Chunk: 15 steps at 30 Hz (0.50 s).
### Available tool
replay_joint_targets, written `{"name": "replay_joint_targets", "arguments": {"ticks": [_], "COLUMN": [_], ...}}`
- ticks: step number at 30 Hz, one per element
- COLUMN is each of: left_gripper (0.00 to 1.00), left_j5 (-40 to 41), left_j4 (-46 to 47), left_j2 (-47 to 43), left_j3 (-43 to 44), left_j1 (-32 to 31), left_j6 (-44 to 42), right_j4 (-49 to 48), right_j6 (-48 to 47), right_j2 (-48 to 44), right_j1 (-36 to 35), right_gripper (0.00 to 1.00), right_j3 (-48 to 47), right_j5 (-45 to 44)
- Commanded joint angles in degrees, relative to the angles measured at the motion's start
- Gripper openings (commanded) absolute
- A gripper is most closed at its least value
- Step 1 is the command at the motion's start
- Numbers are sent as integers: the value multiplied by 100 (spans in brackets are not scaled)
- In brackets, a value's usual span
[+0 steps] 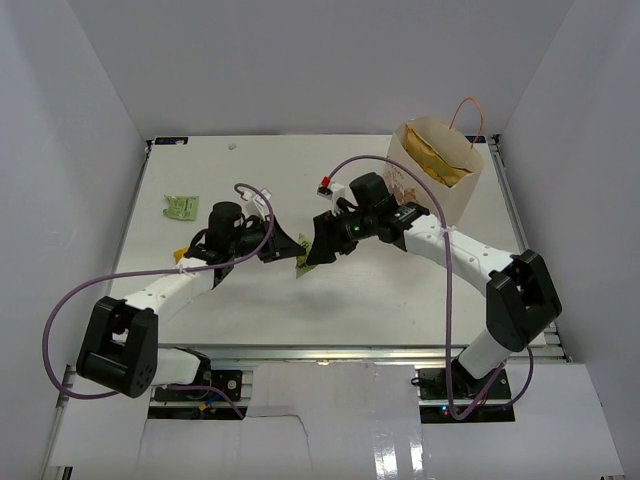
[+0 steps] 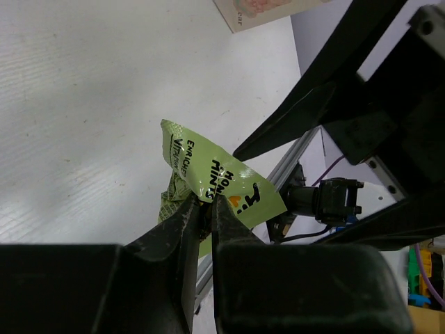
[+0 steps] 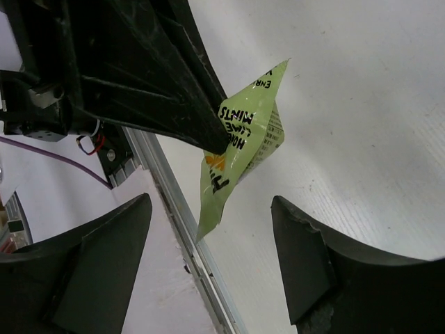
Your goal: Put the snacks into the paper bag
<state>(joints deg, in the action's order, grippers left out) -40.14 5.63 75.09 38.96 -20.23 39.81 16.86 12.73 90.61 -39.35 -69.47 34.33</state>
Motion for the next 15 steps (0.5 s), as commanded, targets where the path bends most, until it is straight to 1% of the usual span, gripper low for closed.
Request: {"name": "replay_joint_targets", "arguments": {"ticks": [1,2,5,6,7,8,9,10,11,12,14,15], "left_gripper": [1,1,1,2,2,3,7,11,17,29,42,55], "left_j5": [-99,-99,-91,-82,-64,-55,-38,-20,-20,6,67,259], "left_j4": [228,228,228,228,228,228,237,237,228,237,237,176], "left_j2": [-135,-100,-117,-135,-144,-179,-188,-196,-196,-196,-214,-275], "left_j3": [314,331,393,402,402,393,393,393,393,402,428,454], "left_j1": [-86,-95,-122,-122,-122,-122,-122,-122,-122,-122,-122,-122], "left_j6": [79,88,106,123,132,132,158,167,167,193,176,159], "right_j4": [-192,-166,-96,-78,-26,-8,19,54,71,98,142,168], "right_j6": [107,72,36,2,-7,-42,-104,-139,-174,-270,-385,-481], "right_j2": [141,246,370,379,370,370,370,361,352,317,265,238], "right_j1": [-195,-239,-248,-248,-248,-248,-248,-257,-248,-248,-248,-248], "right_gripper": [75,73,56,46,40,26,20,10,9,8,8,8], "right_j3": [-110,-145,-295,-338,-409,-453,-488,-558,-585,-611,-629,-638], "right_j5": [-268,-356,-514,-567,-628,-664,-690,-725,-734,-734,-717,-691]}}
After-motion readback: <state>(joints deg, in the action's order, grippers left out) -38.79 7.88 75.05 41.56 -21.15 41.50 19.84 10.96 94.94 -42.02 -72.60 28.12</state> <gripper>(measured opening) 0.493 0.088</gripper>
